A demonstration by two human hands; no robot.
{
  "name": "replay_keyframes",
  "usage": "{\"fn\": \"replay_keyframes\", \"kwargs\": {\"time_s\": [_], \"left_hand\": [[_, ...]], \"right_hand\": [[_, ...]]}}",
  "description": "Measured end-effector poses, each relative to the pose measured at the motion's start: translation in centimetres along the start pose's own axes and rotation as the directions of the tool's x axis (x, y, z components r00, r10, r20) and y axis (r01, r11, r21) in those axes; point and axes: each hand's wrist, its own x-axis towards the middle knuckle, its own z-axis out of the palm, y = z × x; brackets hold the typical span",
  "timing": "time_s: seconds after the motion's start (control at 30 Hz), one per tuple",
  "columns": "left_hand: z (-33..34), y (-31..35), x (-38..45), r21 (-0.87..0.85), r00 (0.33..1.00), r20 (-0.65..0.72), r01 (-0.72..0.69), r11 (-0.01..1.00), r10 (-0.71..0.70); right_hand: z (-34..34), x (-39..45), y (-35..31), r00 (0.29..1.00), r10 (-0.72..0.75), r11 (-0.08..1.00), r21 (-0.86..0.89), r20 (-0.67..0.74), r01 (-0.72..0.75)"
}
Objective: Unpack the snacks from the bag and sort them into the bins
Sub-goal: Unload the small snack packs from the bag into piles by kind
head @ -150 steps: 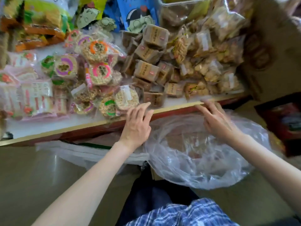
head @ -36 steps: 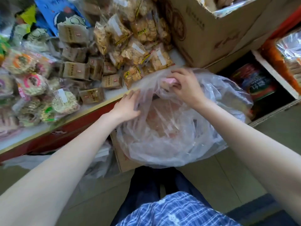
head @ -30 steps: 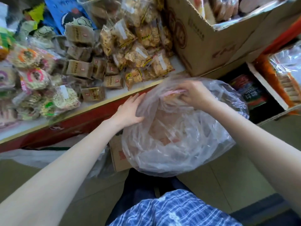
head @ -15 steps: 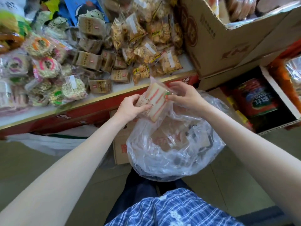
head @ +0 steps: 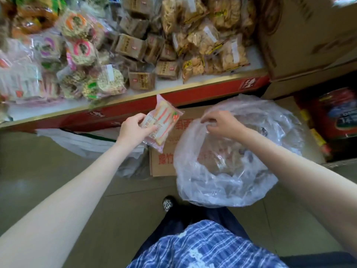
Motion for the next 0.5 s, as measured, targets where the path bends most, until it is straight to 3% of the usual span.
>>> {"fn": "replay_keyframes", "kwargs": {"time_s": [0.07, 0.13, 0.2, 0.3, 0.4, 0.43, 0.5], "left_hand": [[0.2, 0.7, -0.4, -0.013, 0.994, -0.099, -0.04, 0.999, 0.039], [-0.3, 1.6, -0.7, -0.037, 0.974, -0.216, -0.069, 0.997, 0.06], [-1.3, 2.5, -0.7, -0.049, 0.946, -0.313, -0.105, 0.993, 0.084], [-3.1, 3.2, -0.8, -0.07, 0.916, -0.379, -0.167, 0.983, 0.128], [-4.6, 3.0, -1.0, -0.104, 0.899, -0.408, -0.22, 0.97, 0.16], [-5.0, 2.8, -1.2, -0.11, 0.896, -0.41, -0.234, 0.966, 0.17], [-5.5, 2.0, -1.6, -0.125, 0.902, -0.385, -0.259, 0.958, 0.194]], "right_hand": [[-4.2, -0.4, -2.4, 0.979, 0.042, 0.951, 0.308, -0.202, 0.023], [-7.9, -0.3, -4.2, 0.947, 0.144, 0.83, 0.557, -0.286, 0.043], [-10.5, -0.1, -5.4, 0.913, 0.214, 0.731, 0.677, -0.347, 0.086], [-11.6, -0.2, -6.2, 0.877, 0.246, 0.769, 0.634, -0.413, 0.083], [-9.1, -1.6, -5.6, 0.959, 0.273, 0.828, 0.527, -0.082, -0.19], [-8.3, -2.1, -5.3, 0.958, 0.287, 0.873, 0.415, -0.018, -0.254], [-7.2, -2.9, -5.1, 0.944, 0.33, 0.905, 0.292, -0.027, -0.308]]}}
